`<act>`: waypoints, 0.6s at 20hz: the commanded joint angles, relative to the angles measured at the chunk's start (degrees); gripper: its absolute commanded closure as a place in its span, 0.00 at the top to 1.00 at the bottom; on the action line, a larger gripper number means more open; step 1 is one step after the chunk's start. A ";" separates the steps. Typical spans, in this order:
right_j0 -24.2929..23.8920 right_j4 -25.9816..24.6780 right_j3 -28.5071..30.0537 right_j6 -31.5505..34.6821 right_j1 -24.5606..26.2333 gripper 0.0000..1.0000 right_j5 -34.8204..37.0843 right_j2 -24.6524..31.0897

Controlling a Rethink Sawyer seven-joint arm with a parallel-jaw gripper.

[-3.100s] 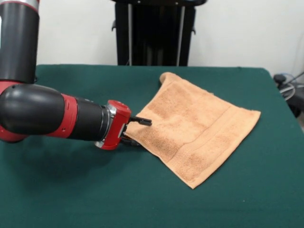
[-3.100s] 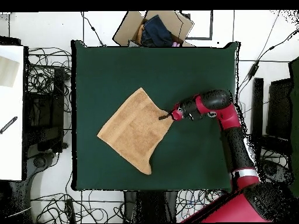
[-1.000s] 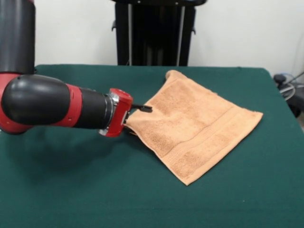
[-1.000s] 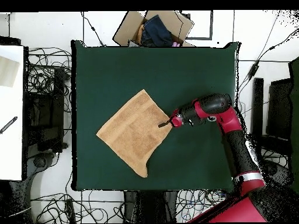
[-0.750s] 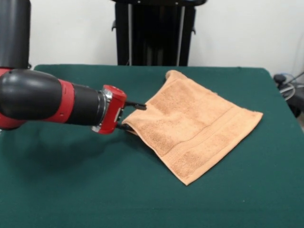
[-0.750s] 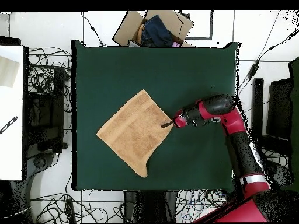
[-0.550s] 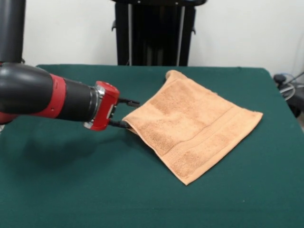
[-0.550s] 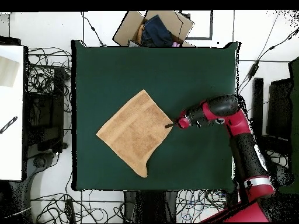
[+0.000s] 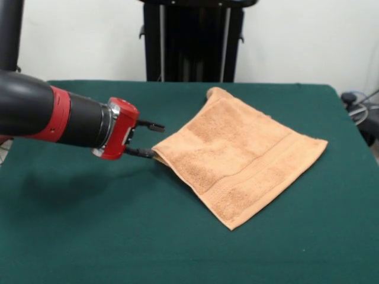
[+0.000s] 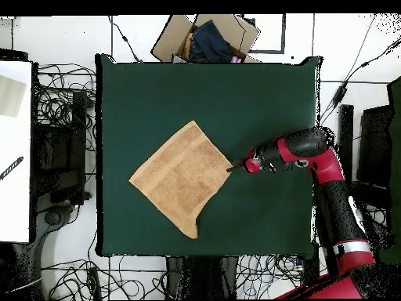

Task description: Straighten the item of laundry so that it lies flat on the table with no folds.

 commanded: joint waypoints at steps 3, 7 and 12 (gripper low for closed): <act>0.55 -2.86 2.12 -6.48 0.29 1.00 -1.64 -5.17; 0.46 -2.37 2.64 -5.70 0.33 1.00 -2.29 -5.21; 0.46 -2.43 3.21 -4.62 -0.02 0.00 -3.56 -5.18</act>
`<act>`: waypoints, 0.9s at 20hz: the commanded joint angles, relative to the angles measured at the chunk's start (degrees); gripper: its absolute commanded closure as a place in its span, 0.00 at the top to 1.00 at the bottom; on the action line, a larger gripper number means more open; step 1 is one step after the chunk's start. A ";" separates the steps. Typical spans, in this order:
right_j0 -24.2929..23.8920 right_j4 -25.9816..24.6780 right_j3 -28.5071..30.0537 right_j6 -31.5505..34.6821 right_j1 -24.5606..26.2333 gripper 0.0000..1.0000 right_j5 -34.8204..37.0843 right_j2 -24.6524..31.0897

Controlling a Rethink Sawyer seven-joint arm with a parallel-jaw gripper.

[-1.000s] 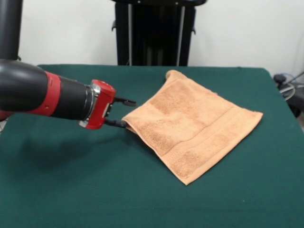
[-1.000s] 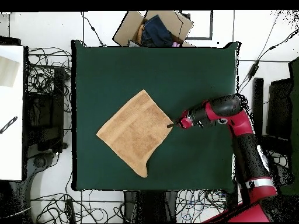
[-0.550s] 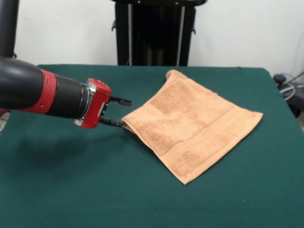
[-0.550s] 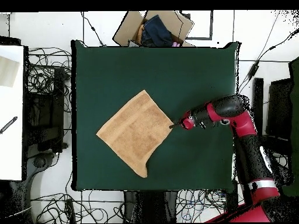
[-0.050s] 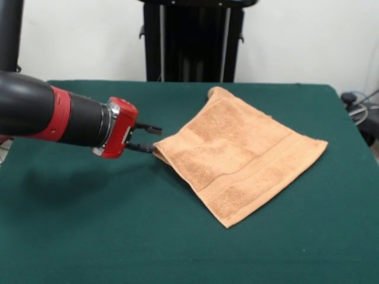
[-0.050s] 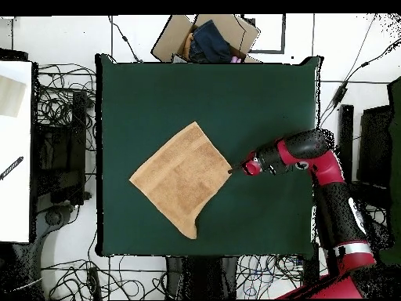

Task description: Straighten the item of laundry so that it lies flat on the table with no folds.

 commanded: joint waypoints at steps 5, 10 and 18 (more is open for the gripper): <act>-0.04 -2.69 5.22 -3.12 -0.55 0.00 -6.50 -4.35; -0.95 -3.04 7.98 -2.35 -1.02 0.00 -9.37 -4.34; -1.38 -3.19 9.03 -3.98 -1.75 0.00 -10.20 -4.64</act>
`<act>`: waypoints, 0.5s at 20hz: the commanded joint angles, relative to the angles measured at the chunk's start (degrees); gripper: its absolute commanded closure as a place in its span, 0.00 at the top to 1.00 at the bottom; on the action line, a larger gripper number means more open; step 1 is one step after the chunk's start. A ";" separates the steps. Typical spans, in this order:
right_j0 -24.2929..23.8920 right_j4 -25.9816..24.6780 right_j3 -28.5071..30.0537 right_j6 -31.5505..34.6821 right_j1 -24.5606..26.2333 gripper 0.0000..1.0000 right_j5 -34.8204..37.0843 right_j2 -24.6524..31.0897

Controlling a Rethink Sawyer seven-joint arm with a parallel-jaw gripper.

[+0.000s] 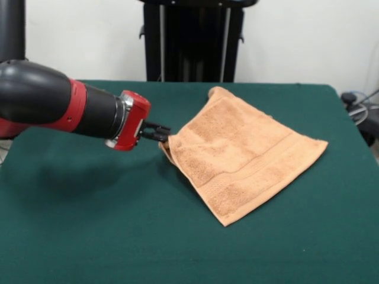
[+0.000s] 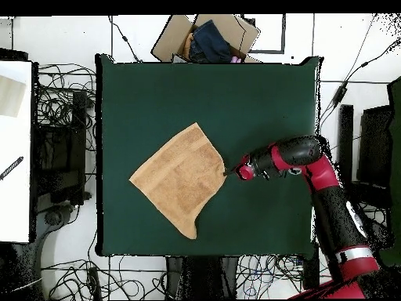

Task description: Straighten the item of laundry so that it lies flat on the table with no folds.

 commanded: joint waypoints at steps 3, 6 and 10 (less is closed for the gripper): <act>0.61 -3.07 -0.04 -5.24 -0.23 0.00 -2.24 -4.80; 1.00 -3.07 -1.71 -5.80 -1.09 0.00 -0.14 -4.80; 1.70 -2.69 -3.75 -6.35 -3.04 0.00 3.63 -4.56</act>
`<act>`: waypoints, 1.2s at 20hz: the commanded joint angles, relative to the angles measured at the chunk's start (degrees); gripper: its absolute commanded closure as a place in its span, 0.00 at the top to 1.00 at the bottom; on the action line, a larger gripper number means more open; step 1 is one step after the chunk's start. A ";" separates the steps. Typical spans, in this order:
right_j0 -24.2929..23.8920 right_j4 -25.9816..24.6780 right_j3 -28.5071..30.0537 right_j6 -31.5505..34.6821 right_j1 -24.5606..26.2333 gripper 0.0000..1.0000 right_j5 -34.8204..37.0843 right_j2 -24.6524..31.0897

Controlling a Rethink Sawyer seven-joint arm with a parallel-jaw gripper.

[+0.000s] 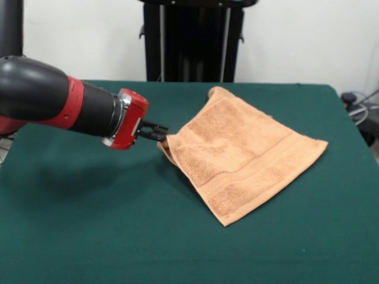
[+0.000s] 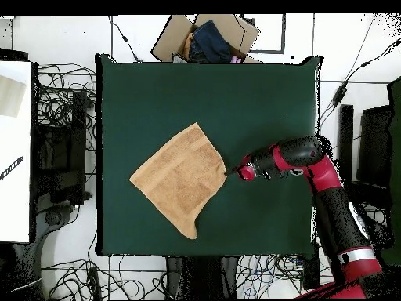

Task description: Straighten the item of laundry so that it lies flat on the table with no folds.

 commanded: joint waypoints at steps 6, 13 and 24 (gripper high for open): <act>2.67 -2.79 -7.44 -8.12 -2.38 0.00 7.36 -4.66; 2.85 -2.61 -7.61 -7.10 -3.00 0.00 8.38 -4.32; 2.17 -4.64 -2.59 -4.54 -1.92 0.00 -1.89 -4.57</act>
